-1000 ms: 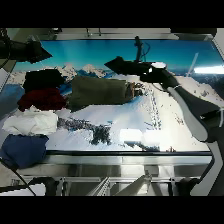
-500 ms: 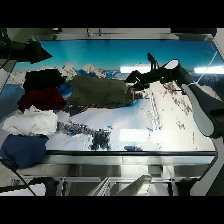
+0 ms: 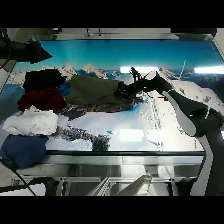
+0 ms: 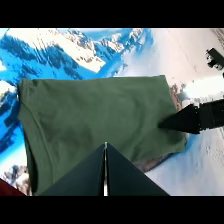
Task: Fold the shirts.
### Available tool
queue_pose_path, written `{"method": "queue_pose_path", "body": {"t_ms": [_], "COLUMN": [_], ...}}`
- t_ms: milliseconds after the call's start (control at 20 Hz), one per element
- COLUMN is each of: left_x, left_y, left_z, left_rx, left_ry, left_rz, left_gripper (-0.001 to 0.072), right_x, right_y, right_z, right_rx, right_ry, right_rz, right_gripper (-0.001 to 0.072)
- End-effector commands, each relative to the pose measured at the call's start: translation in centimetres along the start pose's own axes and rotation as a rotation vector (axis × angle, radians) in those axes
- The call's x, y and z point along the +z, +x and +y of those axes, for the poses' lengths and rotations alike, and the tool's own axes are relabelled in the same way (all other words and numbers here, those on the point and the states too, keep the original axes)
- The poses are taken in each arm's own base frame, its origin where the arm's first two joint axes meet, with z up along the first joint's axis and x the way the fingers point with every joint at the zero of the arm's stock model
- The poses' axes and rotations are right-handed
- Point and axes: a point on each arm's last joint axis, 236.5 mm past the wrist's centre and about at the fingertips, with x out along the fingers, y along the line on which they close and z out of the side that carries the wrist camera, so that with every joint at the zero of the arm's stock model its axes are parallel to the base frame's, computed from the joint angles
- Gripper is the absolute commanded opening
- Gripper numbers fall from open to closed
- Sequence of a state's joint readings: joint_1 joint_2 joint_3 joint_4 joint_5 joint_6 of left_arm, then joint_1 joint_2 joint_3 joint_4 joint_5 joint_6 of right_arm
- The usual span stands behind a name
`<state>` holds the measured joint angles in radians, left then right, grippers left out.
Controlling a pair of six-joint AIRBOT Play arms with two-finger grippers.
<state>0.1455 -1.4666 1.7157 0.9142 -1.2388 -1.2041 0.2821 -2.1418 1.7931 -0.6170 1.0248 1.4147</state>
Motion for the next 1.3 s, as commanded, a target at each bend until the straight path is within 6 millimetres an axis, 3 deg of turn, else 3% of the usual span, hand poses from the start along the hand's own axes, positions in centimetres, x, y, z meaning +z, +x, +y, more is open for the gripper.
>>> {"method": "queue_pose_path", "body": {"t_ms": [0, 50, 150, 250, 400, 500, 550, 650, 750, 800, 900, 1050, 1150, 1250], "left_x": [-0.1, -0.2, -0.7, -1.2, -1.6, -1.6, -1.6, -1.6, -1.6, -1.6, -1.7, -1.9, -2.1, -2.5], "left_y": [0.0, 0.0, 0.0, 0.0, -0.1, -0.1, -0.1, -0.1, 0.0, 0.0, 0.4, 1.3, 1.8, 2.3], "left_z": [-0.1, -0.1, -0.3, -0.5, -0.7, -0.7, -0.7, -0.7, -0.7, -0.9, -1.7, -3.6, -5.1, -6.4], "left_rx": [-0.001, -0.004, -0.011, -0.02, -0.026, -0.026, -0.026, -0.026, -0.027, -0.029, -0.04, -0.067, -0.088, -0.107], "left_ry": [0.0, 0.0, 0.001, 0.0, 0.0, 0.0, 0.0, 0.0, 0.001, 0.004, 0.016, 0.047, 0.069, 0.089], "left_rz": [0.003, 0.01, 0.031, 0.052, 0.067, 0.067, 0.067, 0.067, 0.068, 0.069, 0.074, 0.085, 0.097, 0.111], "left_gripper": [0.0015, 0.0014, 0.0014, 0.0014, 0.0014, 0.0014, 0.0014, 0.0014, 0.0014, 0.0014, 0.0013, 0.0014, 0.0013, 0.0014], "right_x": [0.3, 0.7, 1.9, 4.3, 9.8, 11.6, 11.6, 10.0, 6.9, 4.8, 0.3, -5.7, -9.3, -13.0], "right_y": [0.6, 0.2, -1.4, -5.1, -15.7, -24.8, -28.8, -36.4, -42.8, -45.5, -48.9, -49.6, -48.0, -45.0], "right_z": [2.0, 2.7, 4.0, 3.4, -2.3, -7.6, -10.3, -15.5, -20.0, -22.1, -25.6, -29.3, -31.2, -32.6], "right_rx": [0.03, 0.036, 0.041, -0.026, -0.184, -0.244, -0.26, -0.285, -0.333, -0.376, -0.457, -0.501, -0.496, -0.48], "right_ry": [-0.015, -0.027, -0.062, -0.088, -0.006, 0.115, 0.175, 0.299, 0.408, 0.458, 0.556, 0.682, 0.772, 0.867], "right_rz": [-0.022, -0.033, -0.07, -0.144, -0.337, -0.446, -0.481, -0.532, -0.577, -0.595, -0.617, -0.641, -0.632, -0.6], "right_gripper": [0.0099, 0.0015, 0.0015, 0.0014, 0.0014, 0.0014, 0.0014, 0.0014, 0.0014, 0.0014, 0.0014, 0.0013, 0.0013, 0.0013]}}
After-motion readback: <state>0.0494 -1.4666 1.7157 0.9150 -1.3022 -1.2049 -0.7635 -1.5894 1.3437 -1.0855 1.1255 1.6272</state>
